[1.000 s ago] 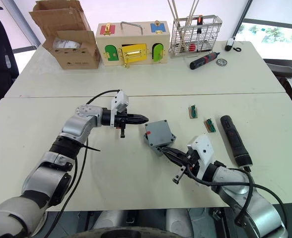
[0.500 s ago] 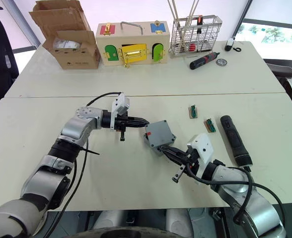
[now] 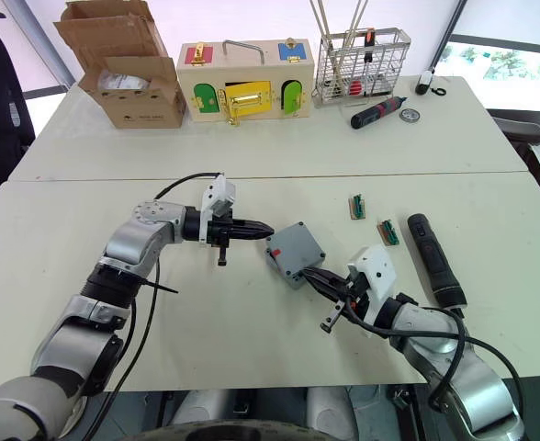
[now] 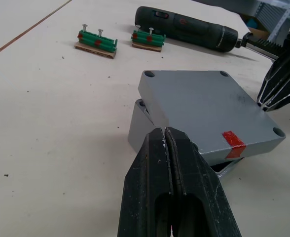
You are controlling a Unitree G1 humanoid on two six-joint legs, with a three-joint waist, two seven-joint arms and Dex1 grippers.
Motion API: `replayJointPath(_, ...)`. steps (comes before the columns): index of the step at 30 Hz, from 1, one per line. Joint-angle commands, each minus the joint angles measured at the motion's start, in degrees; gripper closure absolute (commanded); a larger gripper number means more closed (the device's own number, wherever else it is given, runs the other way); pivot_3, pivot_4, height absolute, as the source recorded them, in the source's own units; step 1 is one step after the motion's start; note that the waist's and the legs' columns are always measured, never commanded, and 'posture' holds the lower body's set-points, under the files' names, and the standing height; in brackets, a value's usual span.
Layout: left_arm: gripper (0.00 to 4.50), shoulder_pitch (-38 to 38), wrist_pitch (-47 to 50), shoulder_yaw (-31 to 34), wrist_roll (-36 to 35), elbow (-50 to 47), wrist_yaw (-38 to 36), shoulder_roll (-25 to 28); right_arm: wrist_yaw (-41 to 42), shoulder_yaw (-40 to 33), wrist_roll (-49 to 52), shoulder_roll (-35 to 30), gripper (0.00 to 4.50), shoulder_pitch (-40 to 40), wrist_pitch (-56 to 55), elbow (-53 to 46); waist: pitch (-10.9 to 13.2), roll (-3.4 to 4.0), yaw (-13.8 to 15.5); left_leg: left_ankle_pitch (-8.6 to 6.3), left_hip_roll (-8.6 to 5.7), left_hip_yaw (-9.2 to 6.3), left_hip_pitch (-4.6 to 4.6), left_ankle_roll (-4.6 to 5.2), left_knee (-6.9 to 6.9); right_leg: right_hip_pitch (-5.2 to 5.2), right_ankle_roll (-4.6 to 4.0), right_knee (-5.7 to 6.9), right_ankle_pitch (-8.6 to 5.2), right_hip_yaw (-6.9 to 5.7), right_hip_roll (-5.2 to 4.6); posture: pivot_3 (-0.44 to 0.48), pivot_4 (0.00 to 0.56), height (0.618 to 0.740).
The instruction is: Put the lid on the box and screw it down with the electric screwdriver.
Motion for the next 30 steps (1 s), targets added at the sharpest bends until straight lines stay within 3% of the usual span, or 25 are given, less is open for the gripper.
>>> replayJointPath(1, 4.50, 0.77, 1.26, 0.72, -2.06, -3.76, -0.38, 0.20, 0.87, -2.36, -0.12, -0.13, 4.46, -0.91, -1.53, -0.22, 0.00, 0.00, -0.02, -0.01, 0.00, 0.00, 0.00, 0.02, 0.00, 0.00, 0.00, 0.00, 0.00, 0.00, 0.00, 0.000, 0.150, 0.737)
replayJointPath(12, 4.50, 2.60, 3.23, 0.24, -2.89, -7.41, 0.37, 0.38, 1.99, -1.86, -1.34, 0.53, 4.46, -0.97, -1.62, 0.27, 0.00, 0.00, -0.02, 0.05, 0.00, 0.00, 0.00, -0.09, 0.00, -0.01, 0.00, 0.00, 0.00, 0.00, 0.00, 0.000, 0.150, 0.737)
replayJointPath(30, 4.50, 2.28, 0.48, -0.22, -1.52, -4.43, 1.56, 0.10, 0.57, -2.34, 0.71, 2.31, 4.46, -1.17, 0.30, -2.97, 0.00, 0.00, 0.00, 0.06, 0.00, 0.00, 0.00, -0.11, 0.00, 0.00, 0.00, 0.00, 0.00, 0.01, -0.01, 0.000, 0.150, 0.737)
